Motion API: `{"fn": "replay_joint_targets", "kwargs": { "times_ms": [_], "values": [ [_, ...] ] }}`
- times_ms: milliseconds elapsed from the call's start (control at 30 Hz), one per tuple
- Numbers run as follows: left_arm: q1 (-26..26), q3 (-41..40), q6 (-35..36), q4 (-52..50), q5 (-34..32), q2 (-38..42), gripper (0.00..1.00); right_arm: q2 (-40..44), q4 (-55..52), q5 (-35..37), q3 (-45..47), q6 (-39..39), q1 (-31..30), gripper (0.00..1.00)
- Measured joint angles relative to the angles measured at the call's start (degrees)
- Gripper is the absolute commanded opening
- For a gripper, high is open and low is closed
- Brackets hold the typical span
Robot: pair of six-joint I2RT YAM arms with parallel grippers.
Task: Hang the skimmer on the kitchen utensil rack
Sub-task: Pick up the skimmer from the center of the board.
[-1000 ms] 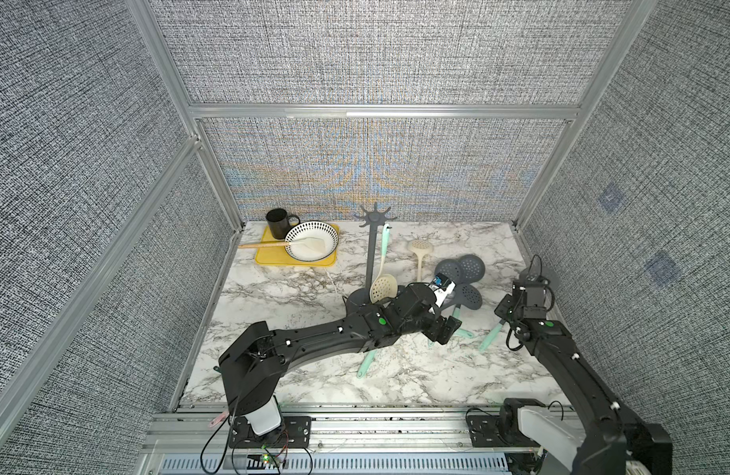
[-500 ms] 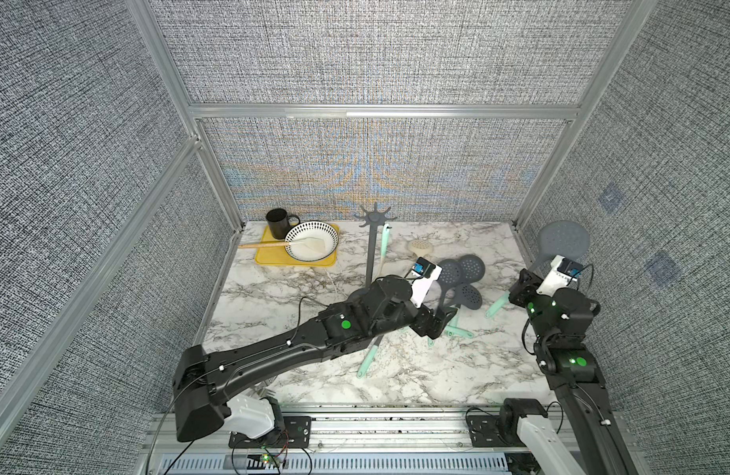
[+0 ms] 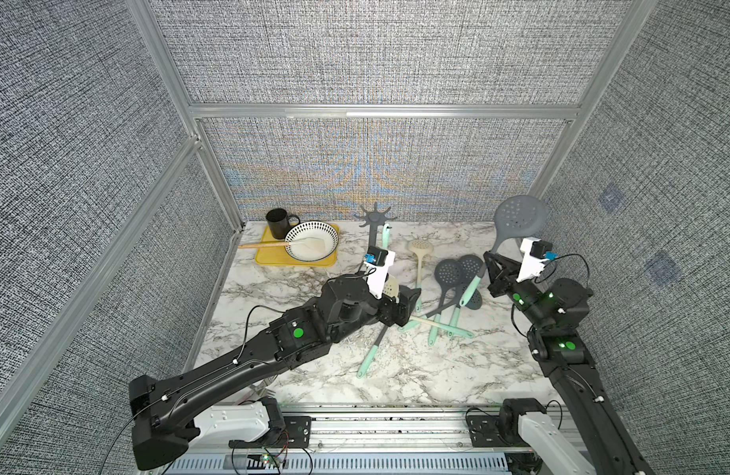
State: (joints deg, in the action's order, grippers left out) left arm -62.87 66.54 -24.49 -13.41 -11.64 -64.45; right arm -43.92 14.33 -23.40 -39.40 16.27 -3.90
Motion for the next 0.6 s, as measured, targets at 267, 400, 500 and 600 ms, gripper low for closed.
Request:
{"fn": "replay_joint_targets", "kwargs": {
  "times_ms": [267, 400, 500, 600],
  "values": [
    [1.9, -2.9, -2.7, -1.7, 0.2, 5.9, 0.88, -3.4, 5.9, -1.0, -2.1, -11.5, -13.2, 0.00],
    [2.0, -3.1, -2.5, -1.6, 0.7, 8.5, 0.87, -4.9, 7.6, -1.3, -2.3, -15.8, -15.6, 0.00],
    [2.1, -2.2, -2.1, -1.6, 2.9, 8.9, 0.86, -5.9, 7.8, -1.4, -2.4, -20.3, -18.0, 0.00],
    [2.2, 0.3, -1.4, -2.1, 4.2, 9.0, 0.86, -6.0, 7.9, 1.5, -1.9, -29.7, -22.0, 0.00]
  ]
}}
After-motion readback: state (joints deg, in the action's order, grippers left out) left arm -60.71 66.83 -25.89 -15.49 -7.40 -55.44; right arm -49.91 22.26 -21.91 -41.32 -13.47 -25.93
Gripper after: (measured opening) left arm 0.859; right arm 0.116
